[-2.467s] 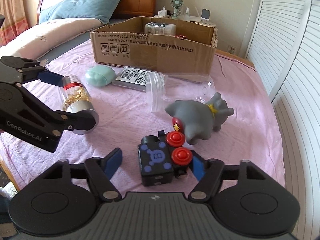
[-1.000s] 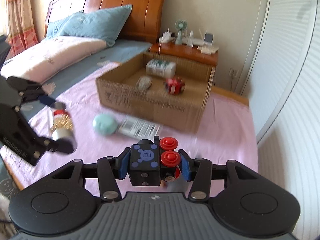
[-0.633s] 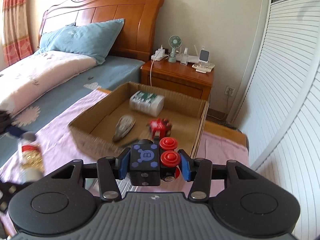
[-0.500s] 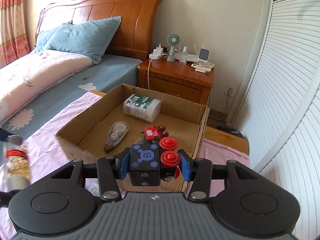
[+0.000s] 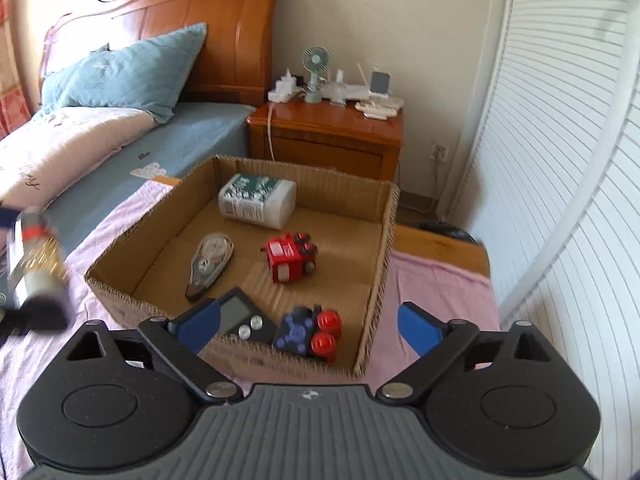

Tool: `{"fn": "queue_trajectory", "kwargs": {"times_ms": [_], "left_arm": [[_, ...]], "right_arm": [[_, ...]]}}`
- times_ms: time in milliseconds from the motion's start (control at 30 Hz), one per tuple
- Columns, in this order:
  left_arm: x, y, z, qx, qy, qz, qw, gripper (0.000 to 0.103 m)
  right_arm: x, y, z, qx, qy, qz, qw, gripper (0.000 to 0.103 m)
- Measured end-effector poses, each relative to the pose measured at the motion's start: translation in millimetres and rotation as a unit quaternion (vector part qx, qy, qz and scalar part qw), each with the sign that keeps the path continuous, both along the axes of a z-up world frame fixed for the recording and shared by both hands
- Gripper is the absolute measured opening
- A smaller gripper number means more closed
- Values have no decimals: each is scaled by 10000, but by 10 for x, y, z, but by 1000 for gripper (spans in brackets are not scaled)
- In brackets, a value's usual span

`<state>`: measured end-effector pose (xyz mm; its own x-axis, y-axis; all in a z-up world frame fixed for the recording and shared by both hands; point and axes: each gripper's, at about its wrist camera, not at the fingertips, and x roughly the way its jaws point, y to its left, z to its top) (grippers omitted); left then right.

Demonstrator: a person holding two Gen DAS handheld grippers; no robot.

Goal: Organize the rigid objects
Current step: 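Lower the capsule bottle into the box and open the left tool, then move the left tool to the mint-green round case while the right tool approaches the grey elephant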

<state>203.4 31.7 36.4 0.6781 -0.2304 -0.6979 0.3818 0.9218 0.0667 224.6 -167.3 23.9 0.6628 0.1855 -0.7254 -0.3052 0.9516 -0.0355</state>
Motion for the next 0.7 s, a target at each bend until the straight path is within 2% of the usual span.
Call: {"fn": "queue_trajectory", "kwargs": {"times_ms": [200, 367, 500, 633, 700], "left_arm": [[373, -40, -86, -58, 174, 158, 9997, 94], [610, -84, -289, 10, 434, 342, 9985, 94], [631, -83, -387, 14, 435, 440, 9981, 94], [589, -59, -297, -213, 425, 483, 9977, 95], [538, -61, -235, -188, 354, 532, 9978, 98]], "right_arm": [[-239, -71, 90, -8, 173, -152, 9997, 103], [-435, -137, 108, -20, 269, -347, 9990, 103], [-600, -195, 89, -63, 245, -504, 9984, 103], [-722, -254, 69, 27, 252, -531, 9983, 103], [-759, -278, 65, 60, 261, -576, 9980, 103]]}}
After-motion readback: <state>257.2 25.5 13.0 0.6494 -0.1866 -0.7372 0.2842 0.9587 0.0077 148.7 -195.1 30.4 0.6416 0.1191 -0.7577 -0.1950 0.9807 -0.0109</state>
